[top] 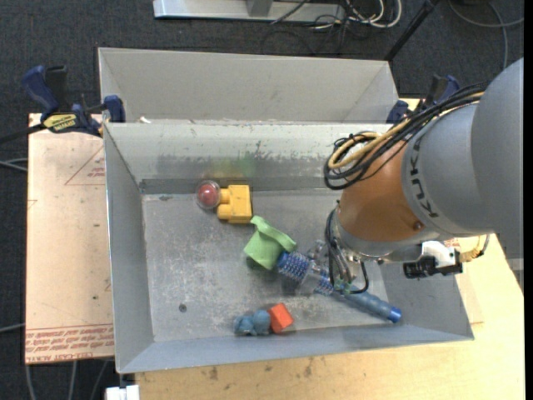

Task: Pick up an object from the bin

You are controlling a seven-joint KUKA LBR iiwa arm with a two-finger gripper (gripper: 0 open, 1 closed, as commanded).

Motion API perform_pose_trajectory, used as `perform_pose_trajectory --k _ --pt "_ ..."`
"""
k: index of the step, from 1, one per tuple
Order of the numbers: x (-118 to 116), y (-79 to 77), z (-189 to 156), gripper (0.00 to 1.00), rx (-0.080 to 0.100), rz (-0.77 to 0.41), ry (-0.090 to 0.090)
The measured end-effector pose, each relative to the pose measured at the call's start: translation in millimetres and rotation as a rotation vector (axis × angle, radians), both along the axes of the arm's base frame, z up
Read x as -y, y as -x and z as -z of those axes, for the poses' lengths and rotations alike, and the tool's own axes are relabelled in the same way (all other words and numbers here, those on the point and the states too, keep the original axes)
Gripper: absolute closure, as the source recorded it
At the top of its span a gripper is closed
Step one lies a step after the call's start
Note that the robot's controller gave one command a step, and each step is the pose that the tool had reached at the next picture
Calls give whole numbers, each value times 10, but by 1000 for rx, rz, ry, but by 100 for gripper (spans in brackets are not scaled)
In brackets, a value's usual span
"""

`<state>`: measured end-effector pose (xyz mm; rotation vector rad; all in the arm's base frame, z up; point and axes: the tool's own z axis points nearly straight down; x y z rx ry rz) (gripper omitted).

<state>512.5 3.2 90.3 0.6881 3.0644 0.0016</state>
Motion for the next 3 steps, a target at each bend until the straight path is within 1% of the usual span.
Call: perform_pose_trajectory --k 3 --pt "-18 -7 -728 100 1 -7 0"
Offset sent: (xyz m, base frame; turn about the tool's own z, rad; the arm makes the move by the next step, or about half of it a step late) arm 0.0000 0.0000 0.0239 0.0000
